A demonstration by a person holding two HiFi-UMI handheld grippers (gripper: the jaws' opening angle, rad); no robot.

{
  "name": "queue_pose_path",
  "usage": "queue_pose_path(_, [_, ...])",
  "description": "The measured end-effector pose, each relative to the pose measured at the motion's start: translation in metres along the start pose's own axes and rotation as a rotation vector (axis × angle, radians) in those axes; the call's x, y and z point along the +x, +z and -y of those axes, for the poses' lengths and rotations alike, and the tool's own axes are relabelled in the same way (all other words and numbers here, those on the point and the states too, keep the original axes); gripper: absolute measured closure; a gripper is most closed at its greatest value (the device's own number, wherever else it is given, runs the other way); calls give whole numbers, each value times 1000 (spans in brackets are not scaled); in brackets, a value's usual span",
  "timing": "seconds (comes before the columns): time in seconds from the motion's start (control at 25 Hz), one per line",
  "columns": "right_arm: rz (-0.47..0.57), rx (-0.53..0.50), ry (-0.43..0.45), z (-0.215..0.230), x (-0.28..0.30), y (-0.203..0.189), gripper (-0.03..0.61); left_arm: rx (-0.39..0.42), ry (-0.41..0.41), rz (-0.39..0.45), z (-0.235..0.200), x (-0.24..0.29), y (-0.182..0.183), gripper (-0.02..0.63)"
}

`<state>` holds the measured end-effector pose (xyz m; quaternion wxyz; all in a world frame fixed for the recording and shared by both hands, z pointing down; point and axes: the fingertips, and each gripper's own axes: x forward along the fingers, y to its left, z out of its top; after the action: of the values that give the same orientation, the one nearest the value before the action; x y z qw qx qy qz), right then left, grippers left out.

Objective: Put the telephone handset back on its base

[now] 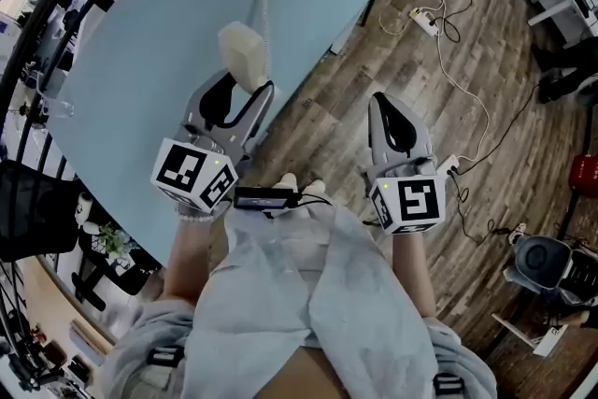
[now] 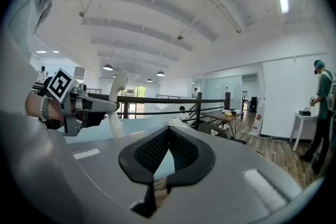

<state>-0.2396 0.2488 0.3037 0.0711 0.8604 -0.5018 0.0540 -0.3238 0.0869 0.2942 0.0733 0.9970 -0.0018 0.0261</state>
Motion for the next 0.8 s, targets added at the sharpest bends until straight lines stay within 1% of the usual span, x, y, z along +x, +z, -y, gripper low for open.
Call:
queue_pose_path(0.24, [7, 9, 28, 12, 2, -1, 572, 12, 28, 3, 7, 7, 0, 403])
queue_pose_path(0.4, [-3, -11, 57, 20, -3, 1, 572, 2, 49, 8, 15, 14, -1, 403])
queue_pose_path(0.56, [2, -13, 61, 33, -8, -3, 572, -13, 58, 20, 24, 22, -3, 403])
queue_pose_path(0.8, [22, 11, 50, 48, -21, -11, 572, -4, 53, 17, 43, 34, -7, 403])
